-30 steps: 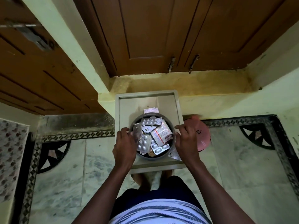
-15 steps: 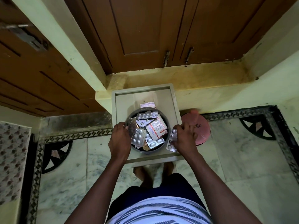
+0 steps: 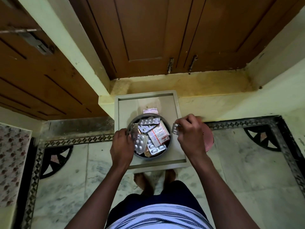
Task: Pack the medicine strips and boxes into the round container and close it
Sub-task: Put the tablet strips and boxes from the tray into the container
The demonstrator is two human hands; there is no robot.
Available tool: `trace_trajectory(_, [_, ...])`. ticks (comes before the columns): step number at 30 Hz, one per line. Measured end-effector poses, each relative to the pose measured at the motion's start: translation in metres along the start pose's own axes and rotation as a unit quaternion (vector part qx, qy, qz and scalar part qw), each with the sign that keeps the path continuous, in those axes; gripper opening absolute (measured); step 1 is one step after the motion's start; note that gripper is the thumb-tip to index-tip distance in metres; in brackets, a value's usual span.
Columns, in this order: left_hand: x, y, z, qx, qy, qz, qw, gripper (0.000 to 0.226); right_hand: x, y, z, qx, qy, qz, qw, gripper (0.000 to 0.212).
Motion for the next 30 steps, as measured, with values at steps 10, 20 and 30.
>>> trace_trajectory(10, [-0.002, -0.002, 0.005, 0.049, -0.075, -0.005, 0.996, 0.030, 0.051, 0.007, -0.023, 0.079, 0.191, -0.087, 0.974, 0.029])
trace_trajectory(20, [0.019, -0.025, 0.025, 0.237, 0.034, -0.042, 0.970, 0.079, 0.106, -0.028, -0.011, 0.008, 0.005, -0.158, 0.987, 0.035])
trace_trajectory(30, [0.034, -0.028, 0.027, 0.217, 0.056, -0.067, 0.972, 0.088, 0.091, 0.007, -0.006, 0.006, -0.002, -0.071, 0.997, 0.038])
Point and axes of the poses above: each hand's wrist, its own y-axis towards the middle knuckle, its own x-axis out of the palm, z = x × y, the point moved 9 cm from there along y, towards the middle knuckle, and after that the axes turned 4 degrees about x, right-handed, at the moved point
